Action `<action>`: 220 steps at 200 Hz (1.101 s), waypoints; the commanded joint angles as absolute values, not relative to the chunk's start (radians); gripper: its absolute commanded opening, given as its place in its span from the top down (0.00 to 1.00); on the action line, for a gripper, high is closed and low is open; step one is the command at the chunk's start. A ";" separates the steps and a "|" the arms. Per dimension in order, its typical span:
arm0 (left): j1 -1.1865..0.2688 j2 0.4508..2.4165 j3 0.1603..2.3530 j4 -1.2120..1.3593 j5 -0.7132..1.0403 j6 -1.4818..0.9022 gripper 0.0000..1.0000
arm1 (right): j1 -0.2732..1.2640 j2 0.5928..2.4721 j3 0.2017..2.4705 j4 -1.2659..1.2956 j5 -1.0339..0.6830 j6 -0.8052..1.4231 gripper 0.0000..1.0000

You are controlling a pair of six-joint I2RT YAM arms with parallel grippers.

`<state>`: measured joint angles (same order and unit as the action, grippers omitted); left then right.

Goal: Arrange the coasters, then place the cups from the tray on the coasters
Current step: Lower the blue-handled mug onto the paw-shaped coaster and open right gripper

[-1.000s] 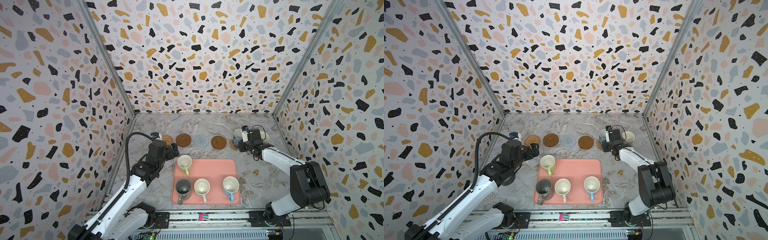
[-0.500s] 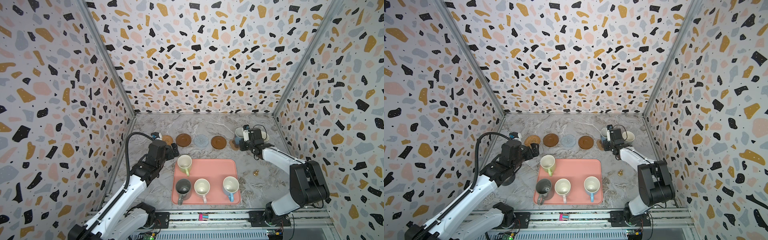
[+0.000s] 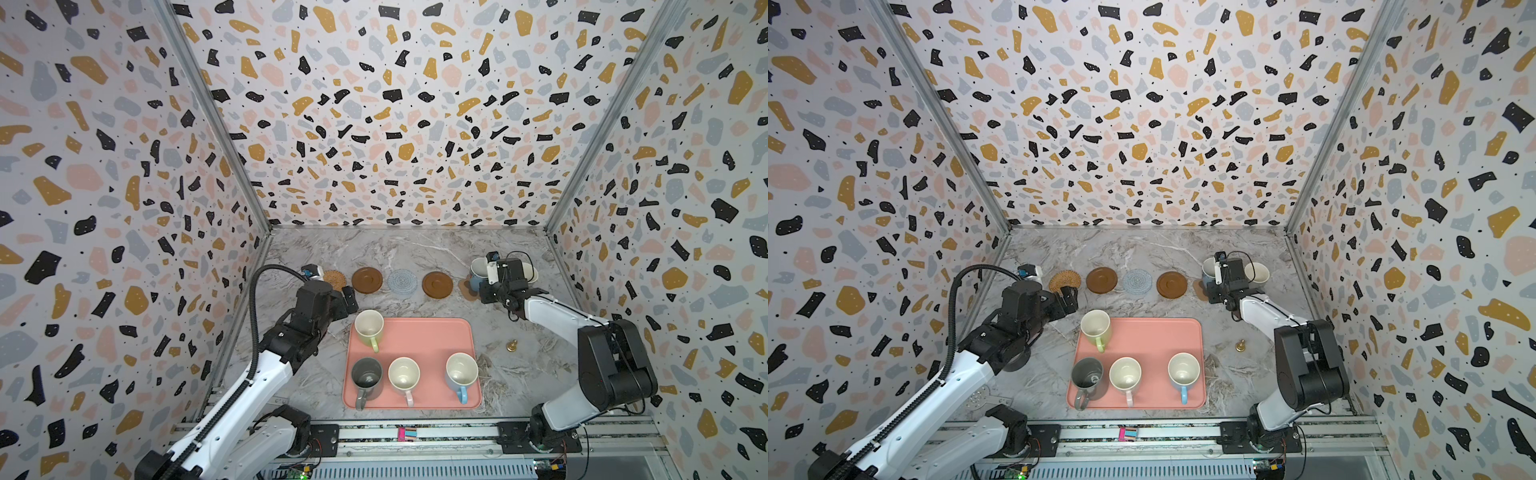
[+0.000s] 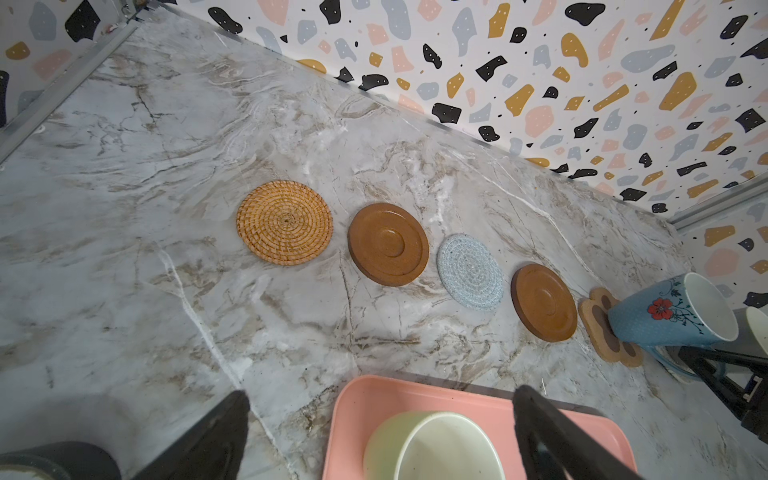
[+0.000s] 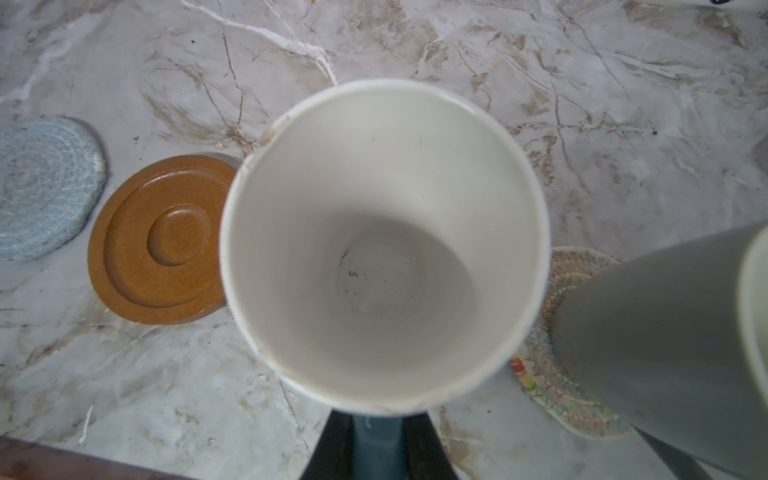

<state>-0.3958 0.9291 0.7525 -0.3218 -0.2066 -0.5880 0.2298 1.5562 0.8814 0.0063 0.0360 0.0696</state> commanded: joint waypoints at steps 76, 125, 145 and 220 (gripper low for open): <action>-0.399 0.916 0.755 -0.320 -0.210 -0.588 0.00 | 0.226 1.547 0.855 0.081 0.021 0.080 0.92; -0.400 0.915 0.756 -0.323 -0.211 -0.587 0.01 | 0.226 1.546 0.845 0.080 0.020 0.080 0.88; -0.399 0.914 0.756 -0.323 -0.211 -0.586 0.01 | 0.226 1.546 0.844 0.080 0.023 0.081 0.82; -0.399 0.920 0.755 -0.319 -0.209 -0.588 0.00 | 0.226 1.539 0.847 0.067 0.019 0.081 0.68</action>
